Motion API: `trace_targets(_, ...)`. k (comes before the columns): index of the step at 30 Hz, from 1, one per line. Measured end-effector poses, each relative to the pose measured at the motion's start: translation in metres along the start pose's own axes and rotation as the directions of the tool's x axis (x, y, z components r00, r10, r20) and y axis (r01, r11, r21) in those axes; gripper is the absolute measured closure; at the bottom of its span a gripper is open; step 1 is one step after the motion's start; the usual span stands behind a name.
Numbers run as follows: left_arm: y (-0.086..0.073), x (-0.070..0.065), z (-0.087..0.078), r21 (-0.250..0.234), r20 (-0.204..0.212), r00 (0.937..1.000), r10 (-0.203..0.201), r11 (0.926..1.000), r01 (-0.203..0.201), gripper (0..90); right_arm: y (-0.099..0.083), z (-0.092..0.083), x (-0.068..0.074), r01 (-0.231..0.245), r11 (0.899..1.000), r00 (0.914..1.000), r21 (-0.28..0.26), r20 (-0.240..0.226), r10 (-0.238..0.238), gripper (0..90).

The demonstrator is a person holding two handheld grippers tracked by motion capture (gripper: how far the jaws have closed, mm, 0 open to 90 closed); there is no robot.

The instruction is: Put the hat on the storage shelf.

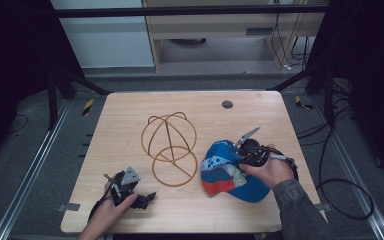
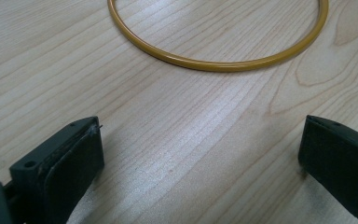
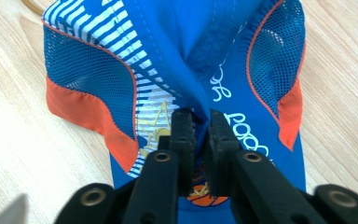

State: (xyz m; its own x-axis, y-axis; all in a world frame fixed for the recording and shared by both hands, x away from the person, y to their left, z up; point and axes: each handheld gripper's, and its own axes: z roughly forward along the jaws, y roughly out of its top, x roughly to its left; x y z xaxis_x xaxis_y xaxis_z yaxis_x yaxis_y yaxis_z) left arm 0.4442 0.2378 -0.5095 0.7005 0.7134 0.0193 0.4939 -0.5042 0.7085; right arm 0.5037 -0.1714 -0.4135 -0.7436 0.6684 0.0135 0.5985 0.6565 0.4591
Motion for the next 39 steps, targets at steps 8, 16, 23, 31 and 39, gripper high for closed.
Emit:
trace_targets(8, 0.000, 0.000, 0.000, 0.000, 0.000, 1.0000, 0.000, 1.0000, 0.000, 0.0, -0.001, 0.002, -0.004, -0.010, 1.000, 0.9995, 0.000, -0.029, 0.010, 90.0)
trace_targets(16, 0.000, 0.000, 0.000, 0.000, -0.001, 1.0000, -0.001, 1.0000, 0.001, 0.0, -0.002, -0.016, -0.008, -0.019, 1.000, 0.9980, -0.016, -0.061, 0.018, 90.0)
trace_targets(23, 0.000, 0.000, 0.000, 0.000, 0.000, 1.0000, 0.000, 1.0000, 0.000, 0.0, 0.010, -0.060, -0.012, 0.002, 0.999, 0.9990, -0.044, -0.045, -0.004, 90.0)
trace_targets(31, 0.000, -0.001, 0.000, -0.003, 0.000, 1.0000, -0.001, 1.0000, 0.001, 0.0, 0.036, -0.117, -0.010, 0.045, 0.996, 0.9987, -0.074, -0.020, -0.047, 90.0)
trace_targets(39, 0.000, -0.001, 0.000, 0.000, 0.001, 1.0000, 0.000, 1.0000, 0.000, 0.0, 0.058, -0.159, 0.001, 0.099, 0.984, 0.9949, -0.149, -0.002, -0.100, 90.0)
